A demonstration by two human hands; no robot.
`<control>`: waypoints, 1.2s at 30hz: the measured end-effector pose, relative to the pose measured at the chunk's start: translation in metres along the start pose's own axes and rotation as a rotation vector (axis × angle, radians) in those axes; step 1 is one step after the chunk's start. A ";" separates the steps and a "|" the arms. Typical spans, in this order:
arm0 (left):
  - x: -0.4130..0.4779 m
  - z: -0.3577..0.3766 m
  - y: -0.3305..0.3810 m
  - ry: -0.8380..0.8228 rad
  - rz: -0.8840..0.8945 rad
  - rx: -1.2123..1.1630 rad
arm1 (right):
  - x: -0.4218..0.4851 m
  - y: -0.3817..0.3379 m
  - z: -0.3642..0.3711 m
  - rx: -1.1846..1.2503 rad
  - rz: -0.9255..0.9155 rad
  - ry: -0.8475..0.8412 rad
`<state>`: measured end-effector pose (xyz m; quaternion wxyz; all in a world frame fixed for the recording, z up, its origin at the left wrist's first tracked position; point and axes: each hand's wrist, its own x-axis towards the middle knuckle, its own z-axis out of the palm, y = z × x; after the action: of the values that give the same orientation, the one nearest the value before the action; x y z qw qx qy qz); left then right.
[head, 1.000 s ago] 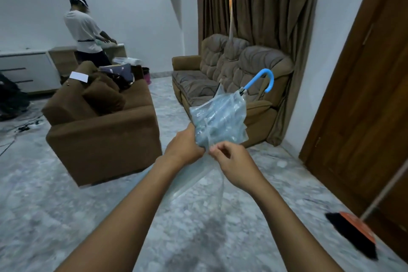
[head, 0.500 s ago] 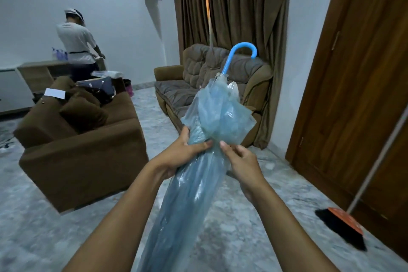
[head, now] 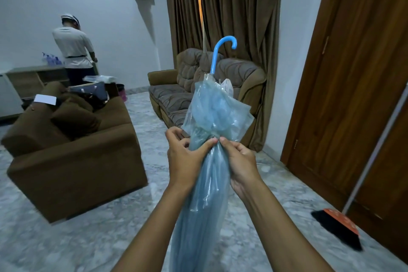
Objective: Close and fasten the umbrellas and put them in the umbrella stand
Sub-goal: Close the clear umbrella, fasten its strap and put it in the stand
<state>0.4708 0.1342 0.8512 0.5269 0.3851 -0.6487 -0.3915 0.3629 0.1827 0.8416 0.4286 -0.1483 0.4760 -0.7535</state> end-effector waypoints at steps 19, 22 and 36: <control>0.011 -0.015 -0.007 -0.529 -0.136 0.222 | 0.004 -0.018 0.001 -0.303 -0.068 -0.203; 0.008 -0.014 -0.010 -0.442 -0.139 0.139 | 0.007 -0.026 0.003 -0.386 -0.052 -0.282; 0.014 -0.029 0.009 -0.458 -0.218 -0.342 | 0.019 -0.039 -0.001 -0.474 -0.158 -0.268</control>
<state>0.4969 0.1223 0.8683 0.3790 0.2600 -0.6300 -0.6260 0.3312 0.1755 0.8703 0.3811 -0.3792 0.5650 -0.6259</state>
